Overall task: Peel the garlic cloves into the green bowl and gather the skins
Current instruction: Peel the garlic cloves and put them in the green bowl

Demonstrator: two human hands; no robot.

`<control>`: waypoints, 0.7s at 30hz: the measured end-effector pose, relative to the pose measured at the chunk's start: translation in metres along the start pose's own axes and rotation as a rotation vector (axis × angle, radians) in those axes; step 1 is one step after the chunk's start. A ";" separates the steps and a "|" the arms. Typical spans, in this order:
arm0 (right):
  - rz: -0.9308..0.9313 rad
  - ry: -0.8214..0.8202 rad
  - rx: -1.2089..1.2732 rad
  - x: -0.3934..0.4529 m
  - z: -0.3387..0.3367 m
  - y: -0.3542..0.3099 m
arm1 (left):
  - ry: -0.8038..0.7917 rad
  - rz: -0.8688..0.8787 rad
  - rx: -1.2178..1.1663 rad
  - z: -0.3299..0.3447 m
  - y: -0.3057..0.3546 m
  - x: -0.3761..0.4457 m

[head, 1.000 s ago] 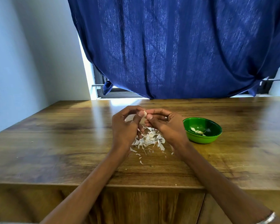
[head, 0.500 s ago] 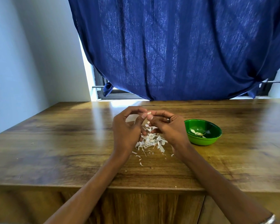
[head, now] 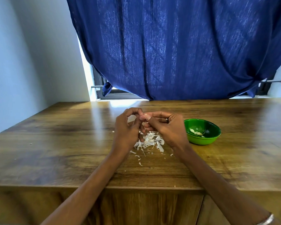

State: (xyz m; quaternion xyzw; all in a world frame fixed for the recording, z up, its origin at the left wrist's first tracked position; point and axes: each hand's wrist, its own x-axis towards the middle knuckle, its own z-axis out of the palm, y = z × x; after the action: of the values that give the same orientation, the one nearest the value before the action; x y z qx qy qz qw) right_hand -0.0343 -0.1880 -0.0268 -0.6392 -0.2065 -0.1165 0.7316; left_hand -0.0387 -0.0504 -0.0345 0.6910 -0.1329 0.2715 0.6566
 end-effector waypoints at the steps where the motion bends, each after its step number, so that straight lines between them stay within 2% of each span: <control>1: -0.001 -0.007 0.009 0.000 0.000 0.000 | -0.004 0.004 -0.001 0.000 0.000 0.000; 8: -0.007 -0.013 0.064 -0.001 0.000 -0.001 | -0.017 0.041 -0.001 -0.002 0.000 -0.001; 21: -0.045 -0.025 -0.002 0.001 -0.001 0.003 | -0.074 0.042 0.023 -0.007 -0.001 0.001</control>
State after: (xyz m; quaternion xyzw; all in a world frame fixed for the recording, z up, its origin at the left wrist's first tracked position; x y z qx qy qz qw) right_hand -0.0326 -0.1886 -0.0289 -0.6365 -0.2297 -0.1253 0.7255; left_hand -0.0385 -0.0429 -0.0349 0.7053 -0.1683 0.2612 0.6372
